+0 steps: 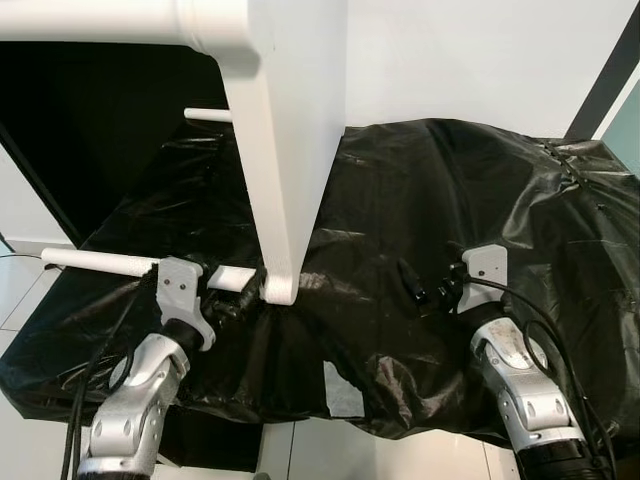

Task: Building children table

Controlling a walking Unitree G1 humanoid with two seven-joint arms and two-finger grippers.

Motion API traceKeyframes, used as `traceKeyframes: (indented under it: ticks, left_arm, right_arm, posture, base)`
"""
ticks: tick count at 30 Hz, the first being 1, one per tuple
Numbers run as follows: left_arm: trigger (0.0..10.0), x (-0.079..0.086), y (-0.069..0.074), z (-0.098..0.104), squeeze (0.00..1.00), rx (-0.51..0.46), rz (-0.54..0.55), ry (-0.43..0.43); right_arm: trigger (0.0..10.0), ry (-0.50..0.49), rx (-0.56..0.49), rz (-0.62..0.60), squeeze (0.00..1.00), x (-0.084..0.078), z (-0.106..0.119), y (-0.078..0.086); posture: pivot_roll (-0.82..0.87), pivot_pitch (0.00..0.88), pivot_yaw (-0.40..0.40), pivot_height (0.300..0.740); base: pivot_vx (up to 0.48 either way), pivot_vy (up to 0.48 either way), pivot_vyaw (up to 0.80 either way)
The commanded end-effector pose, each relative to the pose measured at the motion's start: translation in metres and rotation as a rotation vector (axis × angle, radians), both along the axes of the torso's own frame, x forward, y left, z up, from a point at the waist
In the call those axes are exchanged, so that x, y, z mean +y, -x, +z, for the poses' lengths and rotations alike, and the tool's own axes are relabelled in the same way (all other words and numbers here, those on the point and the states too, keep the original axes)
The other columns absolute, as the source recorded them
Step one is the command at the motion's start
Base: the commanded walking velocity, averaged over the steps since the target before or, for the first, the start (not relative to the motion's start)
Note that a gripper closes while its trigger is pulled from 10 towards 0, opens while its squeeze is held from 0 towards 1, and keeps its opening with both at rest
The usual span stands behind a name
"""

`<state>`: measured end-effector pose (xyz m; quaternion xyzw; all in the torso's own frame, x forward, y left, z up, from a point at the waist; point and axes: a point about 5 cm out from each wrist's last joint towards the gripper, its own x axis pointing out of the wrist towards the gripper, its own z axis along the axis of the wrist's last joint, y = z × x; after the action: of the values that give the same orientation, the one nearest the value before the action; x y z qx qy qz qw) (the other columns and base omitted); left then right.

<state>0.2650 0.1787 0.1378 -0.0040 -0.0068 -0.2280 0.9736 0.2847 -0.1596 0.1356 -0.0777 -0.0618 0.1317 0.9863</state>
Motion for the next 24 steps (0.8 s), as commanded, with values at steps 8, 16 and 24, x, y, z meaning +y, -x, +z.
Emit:
traceKeyframes:
  ticks: [8, 16, 24]
  left_arm:
    - [10.0, -0.015, 0.014, -0.005, 0.05, 0.049, -0.203, -0.006]
    - [10.0, -0.032, 0.004, 0.001, 1.0, 0.024, -0.11, 0.046]
    - [10.0, -0.045, -0.001, 0.013, 0.0, -0.02, -0.064, 0.061]
  right_arm:
    - [10.0, 0.012, 0.026, 0.037, 0.0, 0.005, -0.005, 0.0]
    - [10.0, 0.007, 0.02, 0.037, 0.0, 0.007, -0.003, 0.0]
    - [10.0, 0.002, 0.021, 0.018, 0.0, 0.006, -0.004, 0.0]
  posture:
    - [0.03, 0.0, -0.039, 0.74]
    - [0.02, 0.0, -0.032, 0.74]
    - [0.02, 0.0, -0.015, 0.74]
  base:
    - [0.0, 0.0, 0.0]
    - [0.0, 0.0, 0.0]
    - [0.0, 0.0, 0.0]
